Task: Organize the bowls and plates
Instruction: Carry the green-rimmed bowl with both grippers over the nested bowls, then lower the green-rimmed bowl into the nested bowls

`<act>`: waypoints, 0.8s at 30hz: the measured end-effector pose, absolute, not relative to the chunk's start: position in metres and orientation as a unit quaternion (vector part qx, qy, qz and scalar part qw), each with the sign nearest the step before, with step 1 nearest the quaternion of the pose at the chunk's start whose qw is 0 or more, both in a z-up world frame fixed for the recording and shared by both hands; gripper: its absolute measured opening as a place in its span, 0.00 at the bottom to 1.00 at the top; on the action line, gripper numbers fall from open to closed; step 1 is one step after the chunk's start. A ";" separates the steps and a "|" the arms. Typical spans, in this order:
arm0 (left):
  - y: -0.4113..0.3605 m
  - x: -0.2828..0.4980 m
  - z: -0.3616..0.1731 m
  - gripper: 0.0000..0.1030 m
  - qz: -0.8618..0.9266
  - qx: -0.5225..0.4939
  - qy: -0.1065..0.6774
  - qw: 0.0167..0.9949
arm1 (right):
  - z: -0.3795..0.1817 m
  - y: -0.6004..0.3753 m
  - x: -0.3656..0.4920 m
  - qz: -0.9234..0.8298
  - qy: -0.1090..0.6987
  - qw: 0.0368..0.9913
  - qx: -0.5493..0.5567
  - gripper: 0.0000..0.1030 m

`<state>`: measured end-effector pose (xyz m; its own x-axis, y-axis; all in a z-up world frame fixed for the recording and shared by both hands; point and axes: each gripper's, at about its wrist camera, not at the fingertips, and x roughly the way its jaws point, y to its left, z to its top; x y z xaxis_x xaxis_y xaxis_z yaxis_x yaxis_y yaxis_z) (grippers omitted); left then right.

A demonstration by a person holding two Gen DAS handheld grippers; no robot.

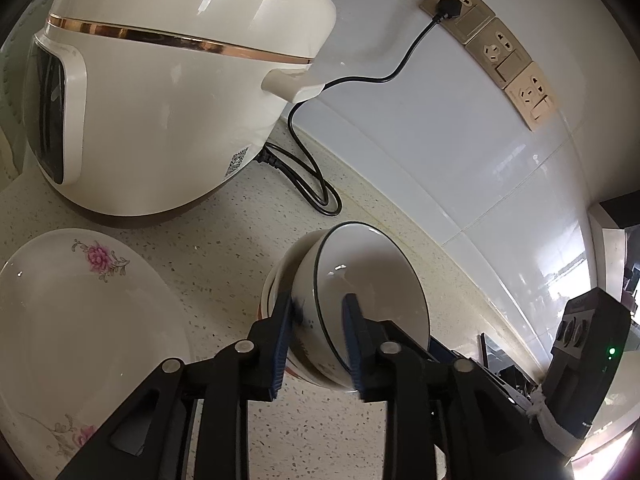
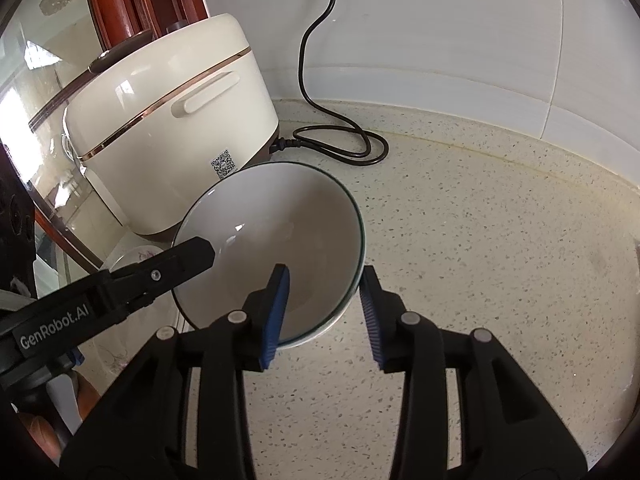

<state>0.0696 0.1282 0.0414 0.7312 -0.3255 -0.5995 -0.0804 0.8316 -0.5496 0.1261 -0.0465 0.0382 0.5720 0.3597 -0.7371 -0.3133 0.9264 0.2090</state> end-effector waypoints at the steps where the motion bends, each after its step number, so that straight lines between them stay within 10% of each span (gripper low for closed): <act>1: 0.127 0.070 0.041 0.31 -0.070 -0.281 0.360 0.887 | 0.038 -0.046 0.126 0.190 0.422 0.886 0.028 0.41; 14: 0.117 0.061 0.056 0.49 -0.071 -0.238 0.334 0.910 | 0.043 -0.042 0.119 0.195 0.413 0.889 0.022 0.47; 24: 0.149 0.063 0.042 0.53 -0.051 -0.312 0.340 0.885 | 0.051 -0.069 0.126 0.197 0.409 0.887 0.087 0.72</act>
<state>0.0627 0.1486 0.0422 0.7632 -0.3024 -0.5711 -0.1230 0.7996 -0.5877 0.1259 -0.0694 0.0511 0.5871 0.4200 -0.6920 -0.2781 0.9075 0.3149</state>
